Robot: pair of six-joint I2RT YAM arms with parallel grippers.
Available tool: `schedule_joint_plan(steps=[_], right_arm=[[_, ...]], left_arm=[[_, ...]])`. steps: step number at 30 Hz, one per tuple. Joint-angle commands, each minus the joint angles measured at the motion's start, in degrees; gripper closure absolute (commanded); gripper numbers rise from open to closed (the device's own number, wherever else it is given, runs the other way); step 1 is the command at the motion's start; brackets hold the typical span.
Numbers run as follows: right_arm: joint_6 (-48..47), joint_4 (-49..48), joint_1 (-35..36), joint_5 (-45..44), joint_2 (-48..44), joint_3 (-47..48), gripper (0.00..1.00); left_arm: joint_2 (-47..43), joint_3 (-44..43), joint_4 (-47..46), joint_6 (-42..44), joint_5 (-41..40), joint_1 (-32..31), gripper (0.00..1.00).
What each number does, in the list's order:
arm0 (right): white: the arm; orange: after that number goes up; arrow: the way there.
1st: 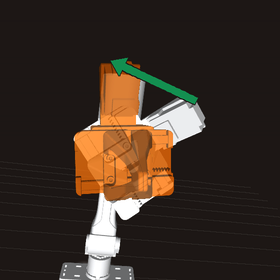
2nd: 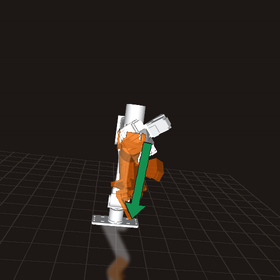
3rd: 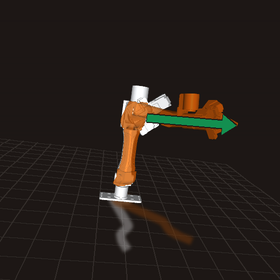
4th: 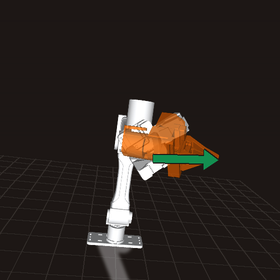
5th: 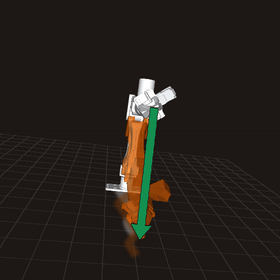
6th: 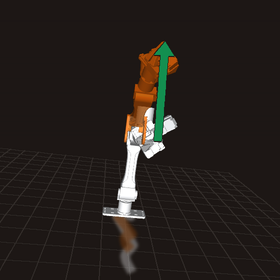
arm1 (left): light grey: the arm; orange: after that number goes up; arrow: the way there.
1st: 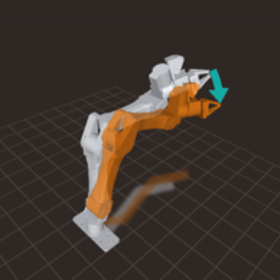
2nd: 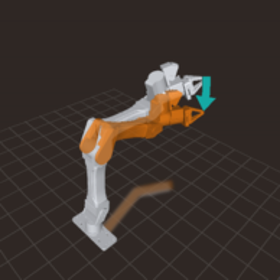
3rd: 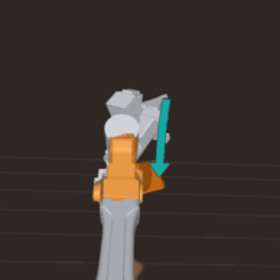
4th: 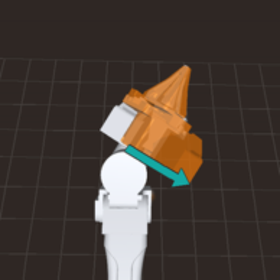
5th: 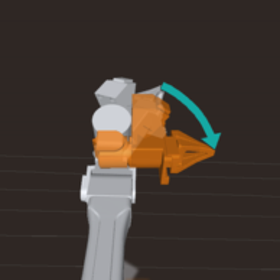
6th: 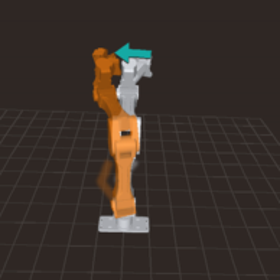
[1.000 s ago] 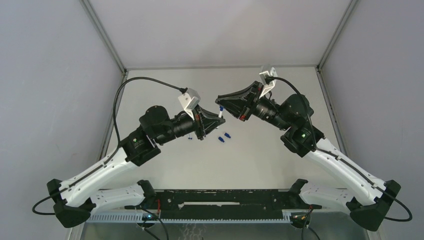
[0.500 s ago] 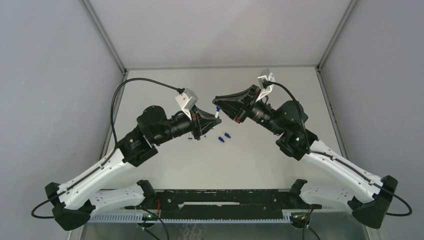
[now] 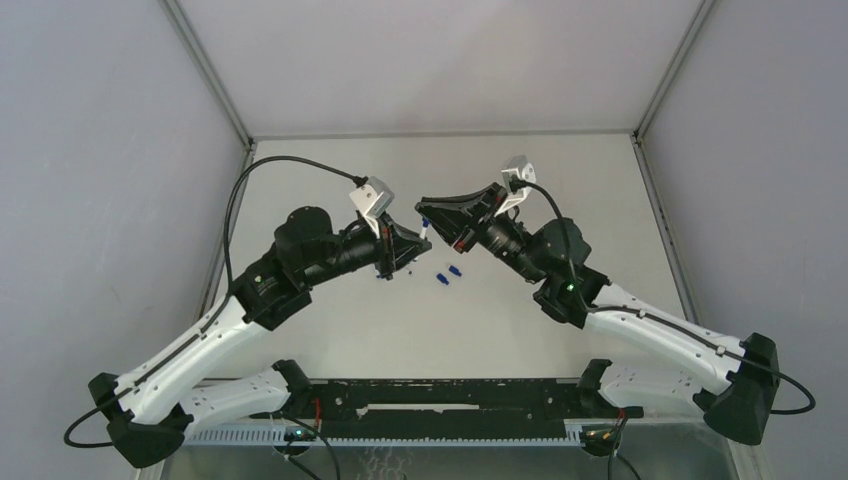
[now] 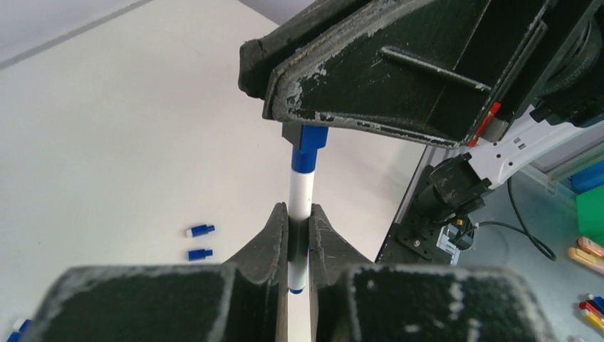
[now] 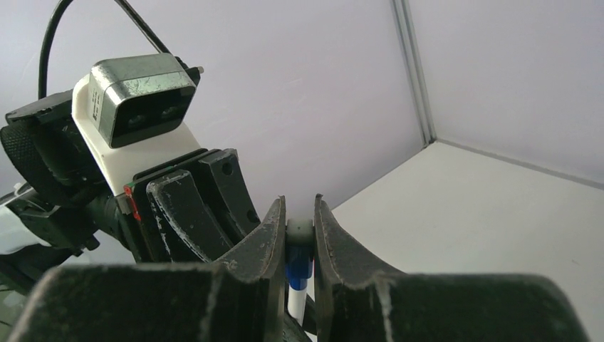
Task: Insert the pens into the pen caps
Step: Press the pen cap onto the pen.
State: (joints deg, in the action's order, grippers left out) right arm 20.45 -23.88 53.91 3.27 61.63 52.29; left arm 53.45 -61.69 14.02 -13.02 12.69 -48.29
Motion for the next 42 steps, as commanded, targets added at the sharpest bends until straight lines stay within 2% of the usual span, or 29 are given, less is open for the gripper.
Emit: schedule_joint_plan(steps=[1, 8, 17, 22, 26, 31, 35, 42], right_arm=[[-0.4, 18.8, 5.4, 9.9, 5.6, -8.4, 1.00], [0.7, 15.9, 8.0, 10.5, 8.2, -13.5, 1.00], [3.8, 8.8, 13.3, 10.8, 16.0, -16.0, 1.00], [4.6, 8.0, 12.4, 10.1, 13.1, -16.0, 1.00], [4.0, 11.9, 9.0, 8.9, 7.9, -11.1, 1.00], [2.1, 15.0, 4.1, 9.3, 5.4, -0.4, 0.98], [-1.0, 17.8, 1.5, 10.0, 5.4, 8.3, 0.93], [-3.3, 18.3, -0.5, 11.8, 3.4, 15.8, 0.78]], left_arm=[[-4.1, -5.6, -29.5, -0.4, -6.5, 3.1, 1.00], [-5.1, -5.4, -30.6, -1.4, -6.0, 5.9, 1.00], [-6.3, -5.0, -30.5, -2.2, -5.2, 8.0, 1.00], [-6.5, -4.8, -30.1, -2.5, -3.9, 8.6, 1.00], [-6.2, -3.9, -29.1, -2.7, -1.2, 8.6, 1.00], [-5.7, -2.6, -26.4, -2.5, 5.2, 8.6, 1.00], [-5.1, -1.3, -24.6, -2.0, 9.4, 8.6, 1.00], [-5.1, -0.1, -23.3, -1.3, 11.5, 8.5, 1.00]])
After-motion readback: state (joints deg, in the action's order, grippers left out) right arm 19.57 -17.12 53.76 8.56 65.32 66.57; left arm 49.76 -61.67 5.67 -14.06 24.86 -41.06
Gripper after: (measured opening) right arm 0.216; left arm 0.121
